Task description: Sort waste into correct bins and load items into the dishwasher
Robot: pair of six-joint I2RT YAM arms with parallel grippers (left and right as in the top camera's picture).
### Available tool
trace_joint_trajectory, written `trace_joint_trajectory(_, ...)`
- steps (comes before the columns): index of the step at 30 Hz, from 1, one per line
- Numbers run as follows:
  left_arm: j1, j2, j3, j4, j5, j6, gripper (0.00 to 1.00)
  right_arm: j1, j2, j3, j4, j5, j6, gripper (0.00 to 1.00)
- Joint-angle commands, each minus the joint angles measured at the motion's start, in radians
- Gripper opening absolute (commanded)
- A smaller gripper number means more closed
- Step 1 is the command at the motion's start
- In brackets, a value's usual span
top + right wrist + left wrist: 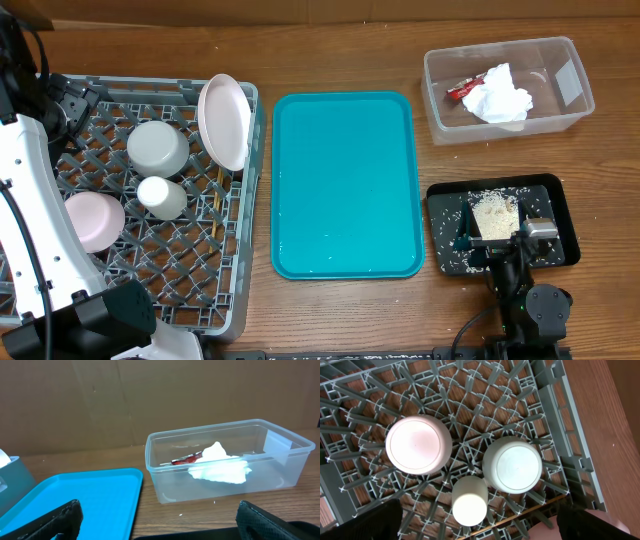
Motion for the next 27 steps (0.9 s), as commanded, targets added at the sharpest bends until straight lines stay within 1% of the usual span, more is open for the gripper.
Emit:
trace_joint_trajectory(1, 0.003, 0.004, 0.012, -0.001, -0.017, -0.021, 1.00, -0.004, -0.008, -0.010, 0.005, 0.010, -0.007, 1.00)
trace_joint_trajectory(12, -0.004, -0.001, 0.011, -0.037, -0.017, -0.021, 1.00, -0.004, -0.008, -0.010, 0.005, 0.010, -0.007, 1.00)
trace_joint_trajectory(15, -0.036, -0.013, 0.006, -0.060, -0.077, -0.020, 1.00, -0.004, -0.008, -0.010, 0.005, 0.010, -0.007, 1.00)
trace_joint_trajectory(18, -0.089, -0.055, -0.054, -0.049, -0.200, -0.019, 1.00, -0.003, -0.008, -0.010, 0.005, 0.010, -0.007, 1.00)
trace_joint_trajectory(20, -0.128, -0.098, -0.132, 0.004, -0.254, -0.017, 1.00, -0.003, -0.008, -0.010, 0.005, 0.010, -0.007, 1.00)
trace_joint_trajectory(22, -0.155, -0.147, -0.225, 0.084, -0.279, -0.007, 1.00, -0.003, -0.008, -0.010, 0.005, 0.009, -0.007, 1.00)
trace_joint_trajectory(25, -0.192, -0.237, -0.405, 0.262, -0.265, 0.057, 1.00, -0.003, -0.008, -0.010, 0.006, 0.010, -0.007, 1.00)
trace_joint_trajectory(27, -0.211, -0.308, -0.550, 0.420, -0.222, 0.140, 1.00, -0.004, -0.008, -0.010, 0.005, 0.010, -0.007, 1.00)
